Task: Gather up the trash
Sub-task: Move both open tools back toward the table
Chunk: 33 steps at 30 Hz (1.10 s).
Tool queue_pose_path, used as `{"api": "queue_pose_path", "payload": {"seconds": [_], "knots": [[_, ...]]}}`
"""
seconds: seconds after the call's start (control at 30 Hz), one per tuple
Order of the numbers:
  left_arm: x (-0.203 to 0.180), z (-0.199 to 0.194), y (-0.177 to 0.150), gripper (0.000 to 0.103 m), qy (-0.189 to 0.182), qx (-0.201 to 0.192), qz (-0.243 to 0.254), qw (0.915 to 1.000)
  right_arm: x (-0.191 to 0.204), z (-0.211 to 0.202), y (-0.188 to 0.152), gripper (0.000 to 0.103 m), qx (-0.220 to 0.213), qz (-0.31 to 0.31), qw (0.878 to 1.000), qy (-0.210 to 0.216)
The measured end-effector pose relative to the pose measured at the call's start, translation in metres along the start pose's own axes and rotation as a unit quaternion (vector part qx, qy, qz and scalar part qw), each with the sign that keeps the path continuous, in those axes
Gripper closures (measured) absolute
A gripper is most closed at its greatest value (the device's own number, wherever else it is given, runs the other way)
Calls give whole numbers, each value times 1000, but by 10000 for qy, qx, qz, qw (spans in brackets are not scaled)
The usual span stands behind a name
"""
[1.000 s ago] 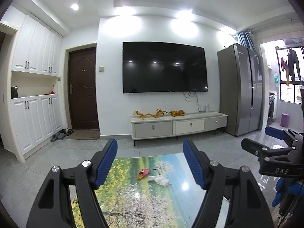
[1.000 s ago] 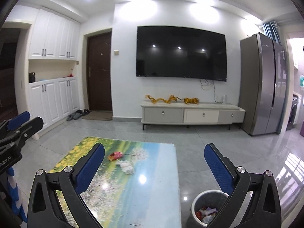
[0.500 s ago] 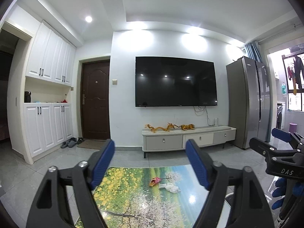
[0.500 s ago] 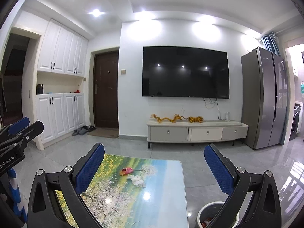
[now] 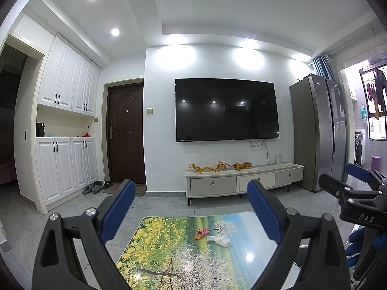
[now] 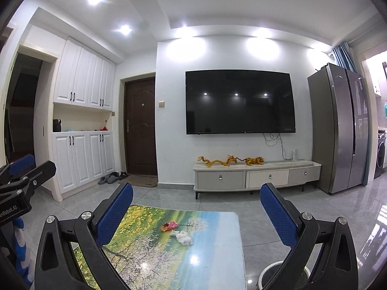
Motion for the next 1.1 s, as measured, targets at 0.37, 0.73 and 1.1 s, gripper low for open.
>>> {"api": "queue_pose_path", "payload": {"seconds": [0.37, 0.73, 1.1], "knots": [[-1, -4, -4, 9, -42, 38, -16, 10000, -2, -7, -1, 0, -34, 47, 9999, -105], [0, 2, -8, 8, -47, 157, -17, 9999, -4, -3, -7, 0, 42, 150, 9998, -99], [1, 33, -21, 8, -106, 577, -36, 9983, -9, 22, -20, 0, 369, 241, 9990, -32]]}}
Point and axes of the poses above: each gripper's, at about its wrist camera, not at the fingertips, and z roughly the way its jaws point, x to its left, y to its top, the point moved 1 cm from there along z, roughly the way its jaws point, and after that the axes turned 15 degrees about -z, right-handed, at the moved point
